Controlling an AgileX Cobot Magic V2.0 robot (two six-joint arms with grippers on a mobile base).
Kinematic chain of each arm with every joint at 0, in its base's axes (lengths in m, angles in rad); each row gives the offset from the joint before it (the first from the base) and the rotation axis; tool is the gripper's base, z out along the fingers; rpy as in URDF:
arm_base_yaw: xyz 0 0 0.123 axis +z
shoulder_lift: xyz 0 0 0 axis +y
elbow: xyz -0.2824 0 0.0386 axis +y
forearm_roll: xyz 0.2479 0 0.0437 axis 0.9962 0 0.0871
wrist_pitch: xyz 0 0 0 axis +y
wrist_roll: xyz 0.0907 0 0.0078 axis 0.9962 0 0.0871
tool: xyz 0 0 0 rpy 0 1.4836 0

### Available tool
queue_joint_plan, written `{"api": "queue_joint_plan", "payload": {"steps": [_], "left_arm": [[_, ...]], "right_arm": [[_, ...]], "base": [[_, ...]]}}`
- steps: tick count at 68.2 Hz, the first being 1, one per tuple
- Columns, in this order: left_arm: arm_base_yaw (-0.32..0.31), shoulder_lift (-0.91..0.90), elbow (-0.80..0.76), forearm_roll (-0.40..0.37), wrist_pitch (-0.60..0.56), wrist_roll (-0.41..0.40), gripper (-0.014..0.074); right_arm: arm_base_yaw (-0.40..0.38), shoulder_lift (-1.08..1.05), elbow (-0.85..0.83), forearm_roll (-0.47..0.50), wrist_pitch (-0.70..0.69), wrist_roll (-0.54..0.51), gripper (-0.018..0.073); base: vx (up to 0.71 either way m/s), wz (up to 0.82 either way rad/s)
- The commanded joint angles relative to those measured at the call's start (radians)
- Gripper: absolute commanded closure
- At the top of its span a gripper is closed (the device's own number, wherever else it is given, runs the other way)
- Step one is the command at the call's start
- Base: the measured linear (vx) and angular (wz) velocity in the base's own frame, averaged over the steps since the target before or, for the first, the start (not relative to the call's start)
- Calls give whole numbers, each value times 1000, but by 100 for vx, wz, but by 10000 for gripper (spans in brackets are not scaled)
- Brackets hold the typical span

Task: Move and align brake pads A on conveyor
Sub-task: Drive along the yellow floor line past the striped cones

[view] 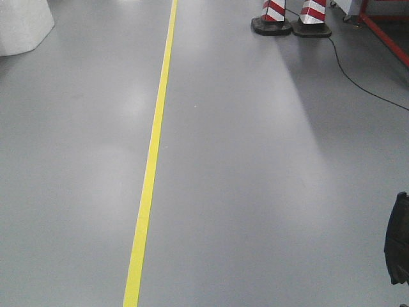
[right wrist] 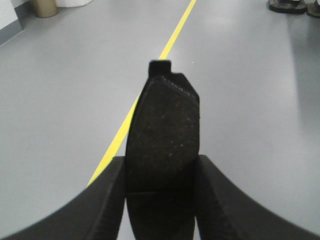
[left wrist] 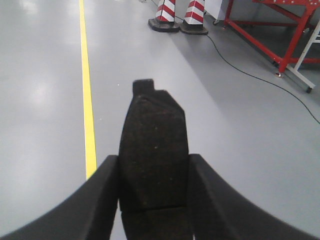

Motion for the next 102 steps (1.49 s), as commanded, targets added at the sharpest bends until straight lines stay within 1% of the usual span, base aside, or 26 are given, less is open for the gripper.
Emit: {"api": "queue_joint_plan", "payload": {"steps": [1,47,102], "left_arm": [[-1,11,-27,11,-94,-1,603],[-1,11,-27,11,-92,-1,603],[-1,11,-27,11,-91,-1,603]], "right_arm": [[-1,5,-31,-10,-91,-3,545],[-1,5,-31,-10,-90,-3,545],[-1,5,-31,-10,-84,-3,545]], "base": [[48,-7],[49,-3],[58,-1]]}}
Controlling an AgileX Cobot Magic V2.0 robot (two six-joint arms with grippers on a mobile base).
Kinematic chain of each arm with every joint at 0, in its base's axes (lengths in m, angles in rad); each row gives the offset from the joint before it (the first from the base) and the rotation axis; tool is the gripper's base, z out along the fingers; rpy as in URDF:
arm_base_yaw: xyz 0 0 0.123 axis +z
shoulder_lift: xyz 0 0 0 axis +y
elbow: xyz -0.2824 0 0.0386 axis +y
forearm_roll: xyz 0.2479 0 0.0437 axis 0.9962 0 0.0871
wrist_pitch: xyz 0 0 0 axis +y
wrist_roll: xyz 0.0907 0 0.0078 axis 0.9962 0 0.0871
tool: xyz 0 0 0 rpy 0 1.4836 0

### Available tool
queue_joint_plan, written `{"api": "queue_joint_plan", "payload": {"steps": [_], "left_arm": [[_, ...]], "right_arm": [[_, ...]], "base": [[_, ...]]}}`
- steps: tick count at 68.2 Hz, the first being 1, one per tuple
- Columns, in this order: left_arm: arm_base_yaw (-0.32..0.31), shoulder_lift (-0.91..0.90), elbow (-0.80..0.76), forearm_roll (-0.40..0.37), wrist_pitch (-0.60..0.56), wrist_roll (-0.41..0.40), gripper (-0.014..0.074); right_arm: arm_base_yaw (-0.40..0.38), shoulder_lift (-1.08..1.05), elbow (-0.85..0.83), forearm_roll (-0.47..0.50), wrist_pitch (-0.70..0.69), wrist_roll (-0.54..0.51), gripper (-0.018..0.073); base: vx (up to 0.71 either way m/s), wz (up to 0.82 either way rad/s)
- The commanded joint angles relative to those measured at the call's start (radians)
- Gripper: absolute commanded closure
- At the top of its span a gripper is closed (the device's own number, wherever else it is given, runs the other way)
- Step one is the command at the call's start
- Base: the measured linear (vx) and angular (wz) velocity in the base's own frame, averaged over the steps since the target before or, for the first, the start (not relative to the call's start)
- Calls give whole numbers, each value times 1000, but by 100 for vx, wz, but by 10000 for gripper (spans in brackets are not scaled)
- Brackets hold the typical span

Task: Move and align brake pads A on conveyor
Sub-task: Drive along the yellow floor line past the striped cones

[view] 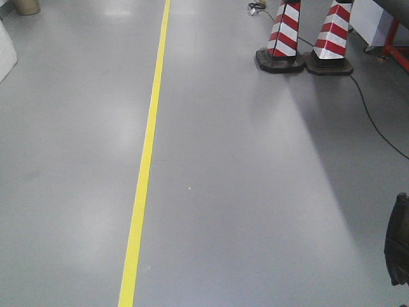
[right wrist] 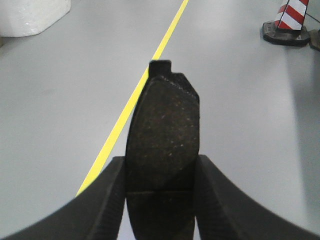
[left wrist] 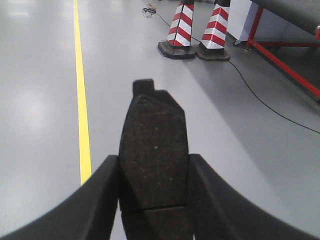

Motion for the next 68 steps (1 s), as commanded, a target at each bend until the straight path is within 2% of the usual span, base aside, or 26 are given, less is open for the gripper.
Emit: {"api": "queue_joint_plan", "payload": {"steps": [1,68], "left_arm": [[-1,11,-27,11,-91,-1,603],[-1,11,-27,11,-91,-1,603]], "right_arm": [[-1,5,-31,-10,-88,-3,545],[-1,5,-31,-10,-85,-3,545]], "base": [[60,-2],[62,-2]]}}
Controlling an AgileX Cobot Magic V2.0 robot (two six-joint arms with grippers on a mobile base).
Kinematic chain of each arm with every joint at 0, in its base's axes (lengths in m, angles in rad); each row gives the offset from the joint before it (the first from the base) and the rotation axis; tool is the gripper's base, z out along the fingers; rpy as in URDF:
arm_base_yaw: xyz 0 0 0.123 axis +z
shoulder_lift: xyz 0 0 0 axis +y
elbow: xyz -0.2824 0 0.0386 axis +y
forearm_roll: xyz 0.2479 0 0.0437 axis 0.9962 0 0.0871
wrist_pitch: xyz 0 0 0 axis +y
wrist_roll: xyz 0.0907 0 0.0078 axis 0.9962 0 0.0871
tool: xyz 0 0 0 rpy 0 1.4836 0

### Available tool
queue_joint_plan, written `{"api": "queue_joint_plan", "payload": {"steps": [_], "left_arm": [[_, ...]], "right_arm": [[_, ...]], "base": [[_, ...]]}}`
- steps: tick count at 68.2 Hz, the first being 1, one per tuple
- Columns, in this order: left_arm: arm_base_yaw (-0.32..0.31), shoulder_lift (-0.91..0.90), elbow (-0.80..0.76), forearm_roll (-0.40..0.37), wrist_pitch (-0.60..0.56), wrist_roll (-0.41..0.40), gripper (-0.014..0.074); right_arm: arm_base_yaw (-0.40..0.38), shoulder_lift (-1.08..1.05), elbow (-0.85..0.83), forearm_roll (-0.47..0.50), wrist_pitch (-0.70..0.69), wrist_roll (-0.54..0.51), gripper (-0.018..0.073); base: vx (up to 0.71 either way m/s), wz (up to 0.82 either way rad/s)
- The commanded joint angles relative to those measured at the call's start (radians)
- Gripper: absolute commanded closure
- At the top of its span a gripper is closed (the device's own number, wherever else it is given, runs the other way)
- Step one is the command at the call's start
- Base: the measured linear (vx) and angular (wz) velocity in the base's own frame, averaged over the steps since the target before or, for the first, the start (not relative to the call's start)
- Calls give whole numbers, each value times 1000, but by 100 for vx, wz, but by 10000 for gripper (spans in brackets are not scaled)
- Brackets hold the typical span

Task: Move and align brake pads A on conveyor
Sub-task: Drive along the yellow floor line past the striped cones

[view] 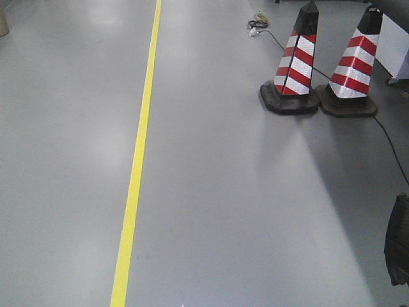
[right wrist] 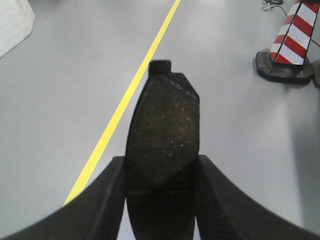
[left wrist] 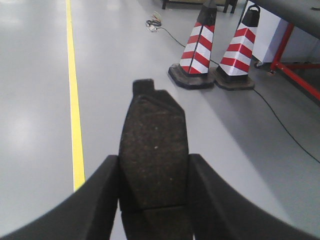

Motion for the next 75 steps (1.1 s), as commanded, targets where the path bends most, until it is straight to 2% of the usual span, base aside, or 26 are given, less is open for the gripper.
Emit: {"api": "queue_joint_plan", "payload": {"steps": [1,75], "left_arm": [[-1,11,-27,11,-91,-1,603],[-1,11,-27,11,-91,-1,603]], "right_arm": [[-1,5,-31,-10,-87,-3,545],[-1,5,-31,-10,-82,-3,545]], "base": [[64,-4],[61,1]]}}
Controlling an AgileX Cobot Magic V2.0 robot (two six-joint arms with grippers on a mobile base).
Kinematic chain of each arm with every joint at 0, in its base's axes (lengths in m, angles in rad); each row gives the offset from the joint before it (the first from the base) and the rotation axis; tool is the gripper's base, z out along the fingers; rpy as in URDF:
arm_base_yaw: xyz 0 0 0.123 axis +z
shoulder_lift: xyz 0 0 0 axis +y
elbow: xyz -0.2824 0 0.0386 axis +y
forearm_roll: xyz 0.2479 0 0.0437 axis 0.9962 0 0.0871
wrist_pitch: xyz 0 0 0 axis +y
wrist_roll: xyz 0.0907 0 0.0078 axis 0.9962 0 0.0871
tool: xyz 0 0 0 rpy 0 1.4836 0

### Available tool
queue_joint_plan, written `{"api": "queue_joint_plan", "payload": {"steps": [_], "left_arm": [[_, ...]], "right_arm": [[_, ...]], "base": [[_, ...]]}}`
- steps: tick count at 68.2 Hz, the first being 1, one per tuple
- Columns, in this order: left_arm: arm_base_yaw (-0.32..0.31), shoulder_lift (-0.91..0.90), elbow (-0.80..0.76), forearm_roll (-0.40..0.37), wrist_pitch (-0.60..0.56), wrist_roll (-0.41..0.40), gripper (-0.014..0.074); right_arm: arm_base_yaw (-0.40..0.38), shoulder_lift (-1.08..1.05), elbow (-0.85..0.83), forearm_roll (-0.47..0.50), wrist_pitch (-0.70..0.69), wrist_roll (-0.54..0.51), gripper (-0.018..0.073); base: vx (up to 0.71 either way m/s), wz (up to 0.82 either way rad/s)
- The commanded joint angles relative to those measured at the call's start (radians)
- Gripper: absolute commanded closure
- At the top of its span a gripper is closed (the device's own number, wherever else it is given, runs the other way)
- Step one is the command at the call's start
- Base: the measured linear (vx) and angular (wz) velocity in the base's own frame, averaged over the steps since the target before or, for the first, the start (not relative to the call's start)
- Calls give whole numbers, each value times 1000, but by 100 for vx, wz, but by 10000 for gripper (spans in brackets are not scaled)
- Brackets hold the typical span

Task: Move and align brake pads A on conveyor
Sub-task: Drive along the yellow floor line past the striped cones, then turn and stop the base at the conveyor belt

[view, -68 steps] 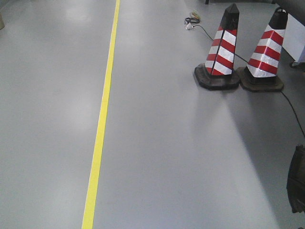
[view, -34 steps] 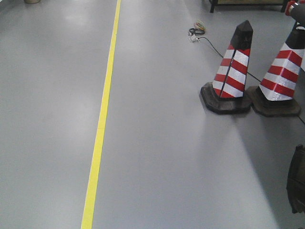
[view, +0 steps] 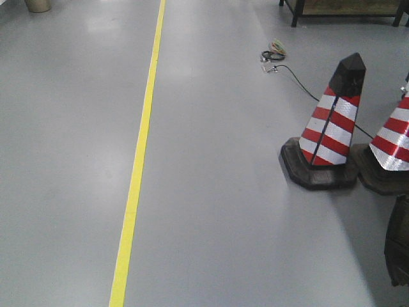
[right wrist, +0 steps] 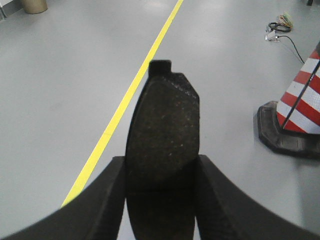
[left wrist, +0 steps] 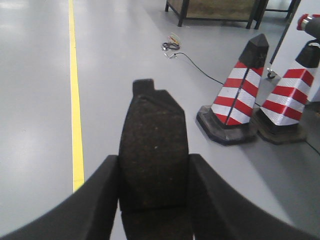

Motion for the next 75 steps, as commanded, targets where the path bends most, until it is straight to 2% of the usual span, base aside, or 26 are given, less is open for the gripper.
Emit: {"api": "queue_joint_plan", "payload": {"steps": [1,47,75], "left_arm": [[-1,11,-27,11,-91,-1,603],[-1,11,-27,11,-91,-1,603],[-1,11,-27,11,-91,-1,603]], "right_arm": [[-1,5,-31,-10,-86,-3,545],[-1,5,-31,-10,-86,-3,545],[-1,5,-31,-10,-86,-3,545]], "base": [[56,2],[52,0],[44,-36]]}}
